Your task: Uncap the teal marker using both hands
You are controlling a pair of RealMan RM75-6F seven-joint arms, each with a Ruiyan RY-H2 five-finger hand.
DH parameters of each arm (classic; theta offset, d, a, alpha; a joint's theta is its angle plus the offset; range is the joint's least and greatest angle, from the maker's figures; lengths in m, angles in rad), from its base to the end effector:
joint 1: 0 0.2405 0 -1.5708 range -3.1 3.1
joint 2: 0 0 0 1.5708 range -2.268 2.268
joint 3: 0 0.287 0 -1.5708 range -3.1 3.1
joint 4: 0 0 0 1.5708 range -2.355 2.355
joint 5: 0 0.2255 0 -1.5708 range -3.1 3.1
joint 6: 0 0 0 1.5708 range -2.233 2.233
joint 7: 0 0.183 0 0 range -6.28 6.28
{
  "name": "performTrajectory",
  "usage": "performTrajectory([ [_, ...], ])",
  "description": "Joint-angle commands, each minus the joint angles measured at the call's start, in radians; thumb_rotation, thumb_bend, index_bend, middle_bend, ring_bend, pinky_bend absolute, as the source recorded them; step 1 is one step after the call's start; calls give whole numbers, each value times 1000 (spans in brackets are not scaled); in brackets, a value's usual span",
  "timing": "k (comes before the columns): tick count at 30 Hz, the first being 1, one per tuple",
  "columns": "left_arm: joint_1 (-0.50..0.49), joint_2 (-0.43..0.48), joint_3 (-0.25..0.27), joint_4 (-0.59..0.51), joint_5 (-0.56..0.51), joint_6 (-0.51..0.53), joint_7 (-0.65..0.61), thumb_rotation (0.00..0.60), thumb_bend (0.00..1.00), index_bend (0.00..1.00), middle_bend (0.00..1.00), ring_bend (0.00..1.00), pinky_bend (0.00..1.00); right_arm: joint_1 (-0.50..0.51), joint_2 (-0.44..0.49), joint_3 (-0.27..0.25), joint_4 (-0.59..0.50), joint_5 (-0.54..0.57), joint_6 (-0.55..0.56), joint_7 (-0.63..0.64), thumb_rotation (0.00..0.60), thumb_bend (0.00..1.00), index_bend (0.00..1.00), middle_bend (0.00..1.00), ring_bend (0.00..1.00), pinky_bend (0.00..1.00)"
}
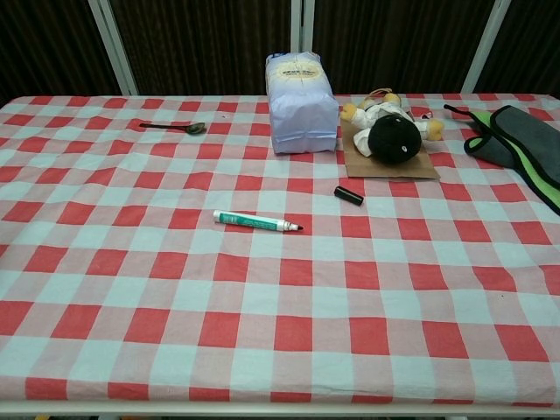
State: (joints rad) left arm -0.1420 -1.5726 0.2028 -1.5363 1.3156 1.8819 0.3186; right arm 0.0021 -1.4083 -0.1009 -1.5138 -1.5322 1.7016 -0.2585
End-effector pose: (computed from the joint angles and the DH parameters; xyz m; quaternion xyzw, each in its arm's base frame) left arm -0.3145 0.1776 0.0415 -0.5352 -0.3908 -0.3844 0.6428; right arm -0.3364 -0.1609 0.0746 0.5895 -0.3664 0.3658 0.6200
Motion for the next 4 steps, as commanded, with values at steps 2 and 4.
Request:
performTrajectory([
  [2,29,29,-4,-9,13,-28,-11,600,179,339,297,233,262,-21,-30,2,32,-5,-6,1,600,0,119,132,0,56],
  [4,35,43,-13,-23,13,-50,-4,600,179,339,297,232,260,-23,-36,7,39,-3,-19,1,600,0,117,130,0,54],
])
